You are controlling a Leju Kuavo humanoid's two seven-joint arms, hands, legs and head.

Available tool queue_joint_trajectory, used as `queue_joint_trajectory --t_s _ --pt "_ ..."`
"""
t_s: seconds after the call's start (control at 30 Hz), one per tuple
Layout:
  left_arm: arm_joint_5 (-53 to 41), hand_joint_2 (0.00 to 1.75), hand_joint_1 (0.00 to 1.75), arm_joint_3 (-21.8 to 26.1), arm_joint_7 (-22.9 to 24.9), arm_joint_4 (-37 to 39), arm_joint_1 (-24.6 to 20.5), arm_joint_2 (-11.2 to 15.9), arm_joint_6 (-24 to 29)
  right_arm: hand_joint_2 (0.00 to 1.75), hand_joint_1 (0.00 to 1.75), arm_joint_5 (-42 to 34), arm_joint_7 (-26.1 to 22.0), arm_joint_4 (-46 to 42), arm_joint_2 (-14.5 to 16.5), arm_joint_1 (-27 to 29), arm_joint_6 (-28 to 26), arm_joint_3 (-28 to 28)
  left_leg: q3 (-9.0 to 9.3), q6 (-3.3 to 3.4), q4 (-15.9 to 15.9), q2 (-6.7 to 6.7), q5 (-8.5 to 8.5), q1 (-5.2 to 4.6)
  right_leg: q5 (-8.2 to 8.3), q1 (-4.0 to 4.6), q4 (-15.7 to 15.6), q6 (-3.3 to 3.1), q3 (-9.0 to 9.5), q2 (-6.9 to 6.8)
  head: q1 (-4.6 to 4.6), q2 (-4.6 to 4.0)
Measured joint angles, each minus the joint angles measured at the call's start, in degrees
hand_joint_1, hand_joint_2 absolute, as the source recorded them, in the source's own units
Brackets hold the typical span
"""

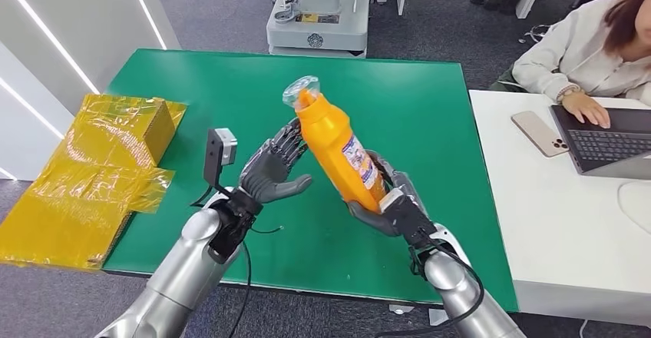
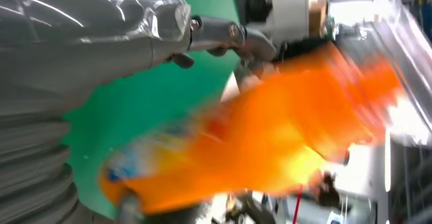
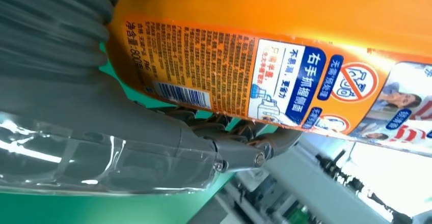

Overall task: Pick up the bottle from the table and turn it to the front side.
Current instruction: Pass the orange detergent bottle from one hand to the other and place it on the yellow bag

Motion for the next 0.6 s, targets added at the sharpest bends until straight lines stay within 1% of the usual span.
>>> queue_joint_trajectory --t_s 0.13,0.33,0.5,0.6 --pt "3.2 1.75 0.0 -2.2 1.7 2.8 -4.0 -1.2 -0.6 1.75 1.75 0.6 0.4 4.2 1.9 -2.4 0.0 2.2 -0.02 0.0 0.0 -0.02 0.0 0.0 0.0 0.0 0.0 0.01 -0.02 -0.02 0.0 0.0" --pt "6.5 1.75 0.0 -4.8 2.8 6.7 -8.1 -1.6 -2.2 1.75 1.75 2.2 0.5 10.0 3.1 -4.3 -0.3 4.3 -0.03 0.0 0.0 -0.02 0.0 0.0 0.0 0.0 0.0 0.01 -0.05 -0.01 -0.01 0.0" --pt "6.0 1.75 0.0 -6.3 2.7 9.6 -10.9 -2.2 -1.8 1.75 1.75 2.5 0.0 13.3 3.5 -5.1 -0.9 4.5 -0.03 0.0 0.0 -0.01 0.0 0.0 0.0 0.0 0.0 0.01 -0.06 0.0 0.0 0.01" --pt "2.6 1.75 0.0 -7.5 1.5 11.5 -12.5 -2.9 0.2 1.75 1.75 2.9 -0.2 14.8 3.6 -5.5 -1.4 4.5 -0.03 0.0 0.0 -0.01 0.0 -0.01 0.01 0.0 0.0 0.01 -0.06 0.0 0.01 0.01"
